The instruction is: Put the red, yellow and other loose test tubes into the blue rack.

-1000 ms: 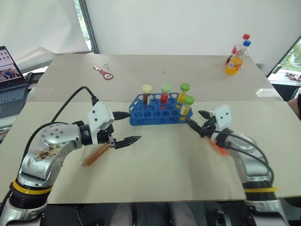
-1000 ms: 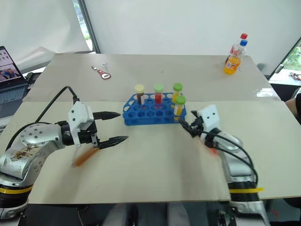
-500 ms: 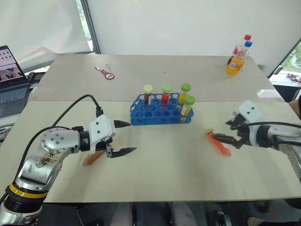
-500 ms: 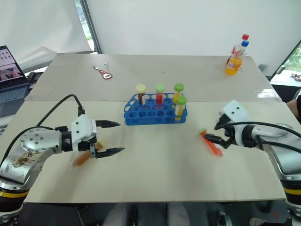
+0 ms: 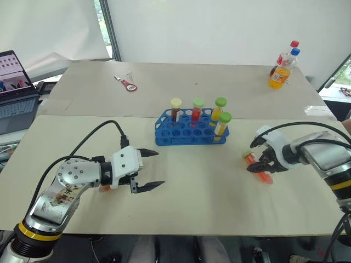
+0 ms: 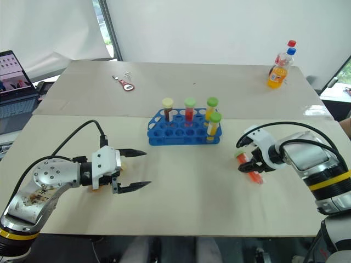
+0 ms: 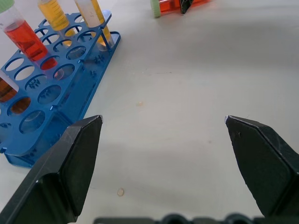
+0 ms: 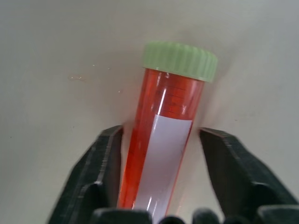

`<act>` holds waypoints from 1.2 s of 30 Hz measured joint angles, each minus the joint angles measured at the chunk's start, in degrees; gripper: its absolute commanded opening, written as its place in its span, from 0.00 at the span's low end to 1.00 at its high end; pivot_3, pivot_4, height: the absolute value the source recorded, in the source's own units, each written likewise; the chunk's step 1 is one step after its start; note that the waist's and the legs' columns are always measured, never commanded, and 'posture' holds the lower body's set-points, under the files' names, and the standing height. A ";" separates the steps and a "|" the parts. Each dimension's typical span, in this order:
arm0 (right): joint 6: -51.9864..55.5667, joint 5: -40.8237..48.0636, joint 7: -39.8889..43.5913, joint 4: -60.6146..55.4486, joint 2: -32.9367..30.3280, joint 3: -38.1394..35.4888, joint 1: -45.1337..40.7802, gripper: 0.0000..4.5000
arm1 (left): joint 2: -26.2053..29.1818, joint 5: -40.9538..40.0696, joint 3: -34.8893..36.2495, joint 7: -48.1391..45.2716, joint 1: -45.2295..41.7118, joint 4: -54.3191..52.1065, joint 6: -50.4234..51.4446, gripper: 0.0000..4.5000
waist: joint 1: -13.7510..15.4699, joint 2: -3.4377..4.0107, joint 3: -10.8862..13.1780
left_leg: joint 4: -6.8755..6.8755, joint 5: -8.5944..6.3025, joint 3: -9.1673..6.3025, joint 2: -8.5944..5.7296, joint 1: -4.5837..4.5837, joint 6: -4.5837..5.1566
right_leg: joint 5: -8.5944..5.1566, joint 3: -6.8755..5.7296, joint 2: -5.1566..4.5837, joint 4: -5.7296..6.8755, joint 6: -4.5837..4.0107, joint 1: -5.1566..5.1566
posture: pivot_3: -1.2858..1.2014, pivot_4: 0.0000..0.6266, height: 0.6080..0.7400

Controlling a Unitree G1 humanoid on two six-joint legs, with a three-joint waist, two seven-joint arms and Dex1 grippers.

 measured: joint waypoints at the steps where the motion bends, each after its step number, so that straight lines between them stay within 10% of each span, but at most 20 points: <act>1: 0.09 -0.15 0.36 0.33 0.05 0.22 -0.29 0.35 | -0.03 0.05 0.00 0.18 0.05 -0.21 0.01 1.00 | 0.00 0.00 0.00 | 0.00 0.00 0.00 0.00 0.01 0.00 | 0.00 0.00 0.00 0.01 0.00 0.00 | 0.52 0.24 0.95; 12: 1.14 5.46 6.24 -12.25 -1.79 -5.88 3.23 0.23 | -0.71 -1.63 1.47 1.54 0.48 -0.21 2.75 1.00 | -0.03 0.00 0.00 | 0.01 -0.01 -0.23 0.04 -0.03 0.01 | 0.00 -0.01 0.00 0.04 0.00 -0.05 | 0.52 0.24 0.95; 18: 2.13 14.66 -2.80 -25.09 18.00 -21.72 8.13 0.23 | -1.14 -4.70 6.14 3.07 0.31 0.42 4.50 1.00 | -0.24 -0.03 -0.02 | 0.05 0.00 -0.44 0.05 0.02 0.00 | 0.01 -0.01 0.06 0.20 -0.01 -0.03 | 0.52 0.24 0.95; 25: -21.73 9.14 -18.42 -23.15 38.15 -24.63 11.03 0.23 | -1.55 -9.99 10.70 3.93 -0.39 0.35 7.86 1.00 | 0.04 -0.05 -0.03 | 0.20 0.00 -0.43 -0.03 -0.05 -0.01 | 0.04 -0.06 -0.05 0.25 0.03 -0.01 | 0.52 0.24 0.95; 36: -53.42 -5.09 -31.43 -2.50 48.89 -22.68 11.06 0.23 | 0.77 -11.53 11.47 2.69 -2.69 0.47 9.19 1.00 | -0.53 -0.04 -0.03 | 0.01 0.05 -0.08 0.00 0.01 -0.10 | 0.04 -0.08 0.02 0.28 -0.03 -0.07 | 0.52 0.24 0.95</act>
